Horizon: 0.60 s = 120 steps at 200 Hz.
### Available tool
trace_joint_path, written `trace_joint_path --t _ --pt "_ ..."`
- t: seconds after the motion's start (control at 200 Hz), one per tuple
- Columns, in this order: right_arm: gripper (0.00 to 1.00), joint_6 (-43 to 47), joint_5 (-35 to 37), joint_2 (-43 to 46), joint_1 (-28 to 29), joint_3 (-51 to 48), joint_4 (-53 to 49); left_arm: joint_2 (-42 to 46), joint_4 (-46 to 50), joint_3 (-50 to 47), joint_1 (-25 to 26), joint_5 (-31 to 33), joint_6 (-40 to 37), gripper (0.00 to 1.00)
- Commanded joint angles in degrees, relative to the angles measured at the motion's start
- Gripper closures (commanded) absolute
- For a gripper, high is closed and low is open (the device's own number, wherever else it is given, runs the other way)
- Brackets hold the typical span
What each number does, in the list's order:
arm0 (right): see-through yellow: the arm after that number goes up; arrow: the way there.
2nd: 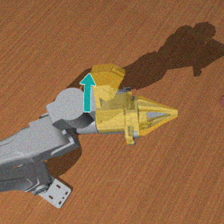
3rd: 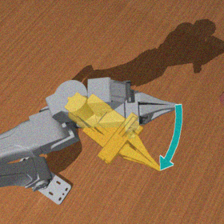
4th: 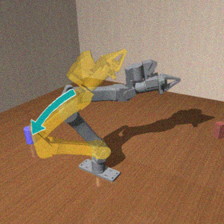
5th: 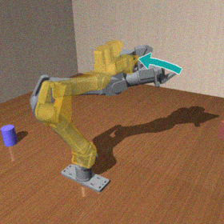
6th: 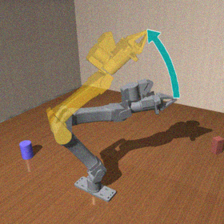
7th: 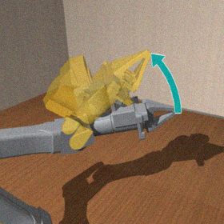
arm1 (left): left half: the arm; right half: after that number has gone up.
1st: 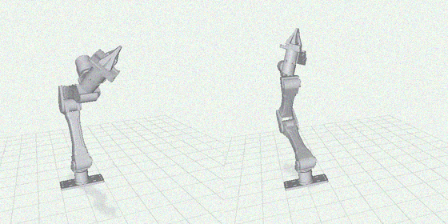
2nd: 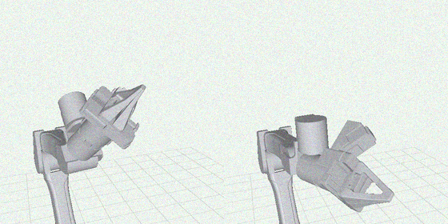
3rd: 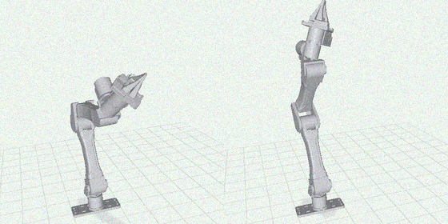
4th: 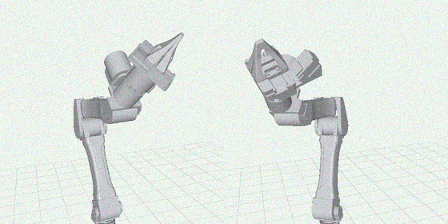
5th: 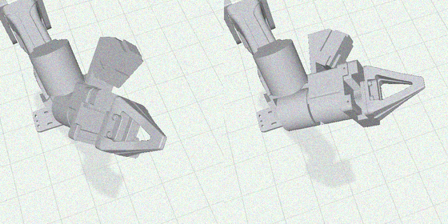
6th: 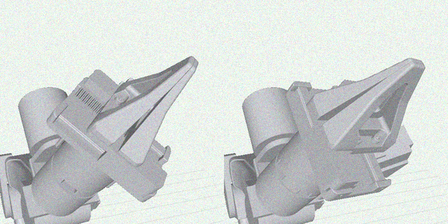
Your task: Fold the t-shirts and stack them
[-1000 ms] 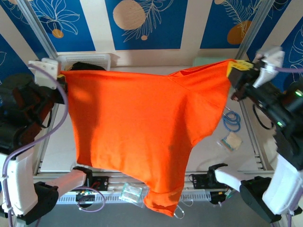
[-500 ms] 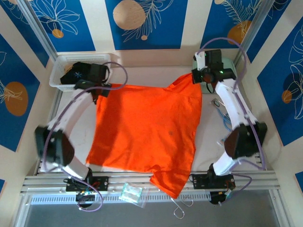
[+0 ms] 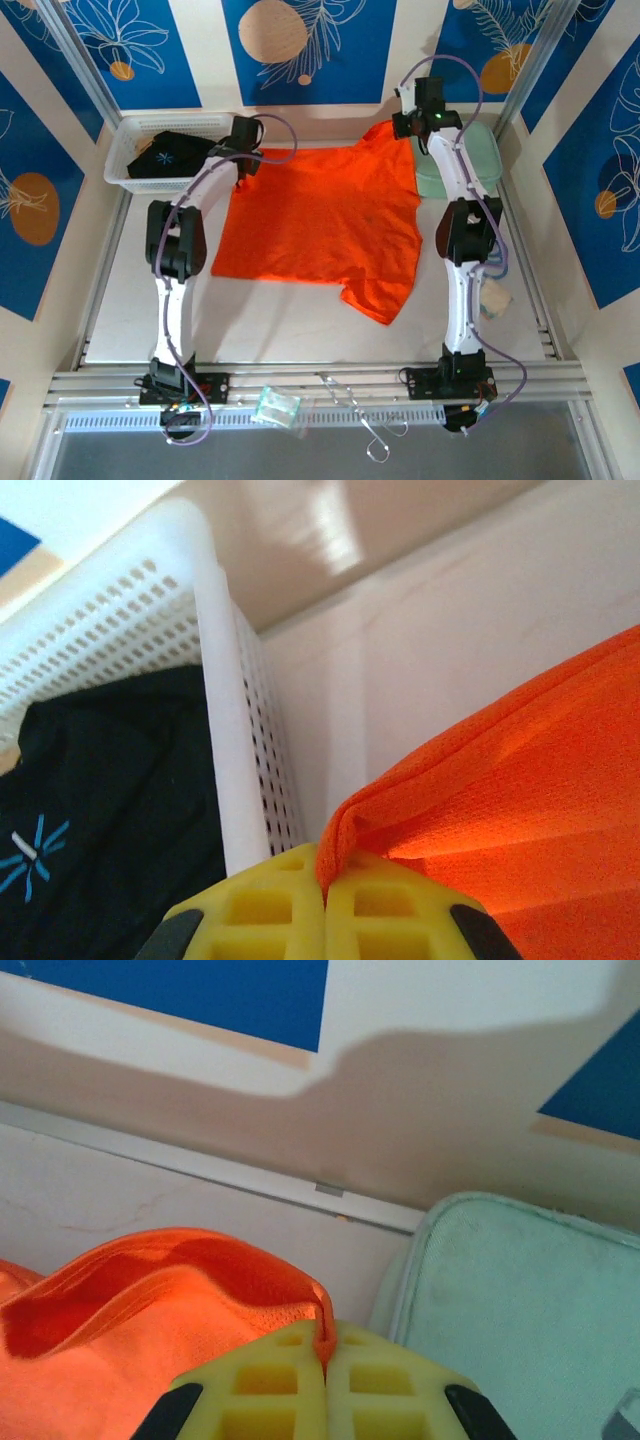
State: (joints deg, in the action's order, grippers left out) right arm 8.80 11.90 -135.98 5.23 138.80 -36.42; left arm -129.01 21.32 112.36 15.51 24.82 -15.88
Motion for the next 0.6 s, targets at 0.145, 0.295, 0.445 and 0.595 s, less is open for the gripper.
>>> trace_joint_path --t 0.145,0.295,0.445,0.595 --pt "1.00 -0.7 -2.8 2.3 1.4 -3.4 -2.6 -1.3 -5.3 -2.0 -0.3 4.3 -5.2 1.00" --pt "1.00 -1.5 -3.1 12.1 2.1 -19.3 4.3 2.1 -9.7 -7.8 -0.3 5.4 -7.2 1.00" --pt "1.00 -3.4 -4.0 21.5 2.3 -34.5 9.7 3.9 -11.7 -11.4 -0.3 6.5 -9.4 1.00" --pt "1.00 -5.5 -4.7 27.5 2.3 -45.5 12.9 5.1 -13.5 -14.3 -0.3 7.4 -10.3 1.00"
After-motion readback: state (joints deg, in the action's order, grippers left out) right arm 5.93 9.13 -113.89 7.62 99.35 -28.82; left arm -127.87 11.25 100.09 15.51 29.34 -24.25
